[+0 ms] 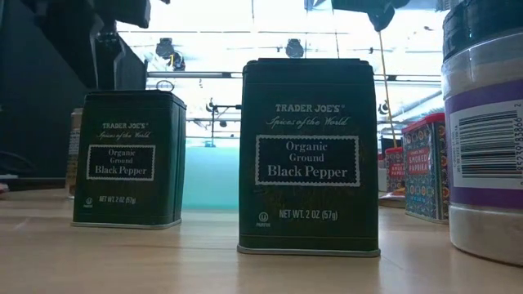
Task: Sort spices by type
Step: Put the top gold spice bottle into the orange bin
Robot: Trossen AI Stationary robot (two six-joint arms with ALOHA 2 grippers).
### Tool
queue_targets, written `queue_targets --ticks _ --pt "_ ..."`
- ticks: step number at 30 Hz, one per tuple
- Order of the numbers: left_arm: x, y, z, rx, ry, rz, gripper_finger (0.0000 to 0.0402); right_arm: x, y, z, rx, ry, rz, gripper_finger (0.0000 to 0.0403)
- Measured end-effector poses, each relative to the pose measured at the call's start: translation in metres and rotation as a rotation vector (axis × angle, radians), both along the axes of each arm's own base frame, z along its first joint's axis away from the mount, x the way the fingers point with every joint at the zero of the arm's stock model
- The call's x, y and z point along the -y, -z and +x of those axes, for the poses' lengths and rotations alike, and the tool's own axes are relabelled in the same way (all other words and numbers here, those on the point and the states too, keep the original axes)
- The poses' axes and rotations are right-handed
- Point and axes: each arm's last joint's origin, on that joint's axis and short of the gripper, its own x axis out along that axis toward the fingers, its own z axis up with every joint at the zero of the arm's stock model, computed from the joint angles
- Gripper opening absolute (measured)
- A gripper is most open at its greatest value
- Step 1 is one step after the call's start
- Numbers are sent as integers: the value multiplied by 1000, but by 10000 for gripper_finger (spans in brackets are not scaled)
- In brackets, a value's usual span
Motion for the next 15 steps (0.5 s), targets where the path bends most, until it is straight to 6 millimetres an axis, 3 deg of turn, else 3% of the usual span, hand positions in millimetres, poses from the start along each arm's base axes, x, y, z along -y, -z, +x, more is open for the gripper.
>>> queue_targets --ticks 15 --pt "-15 10 3 -32 12 -35 381 0 2 0 -17 2 1 0"
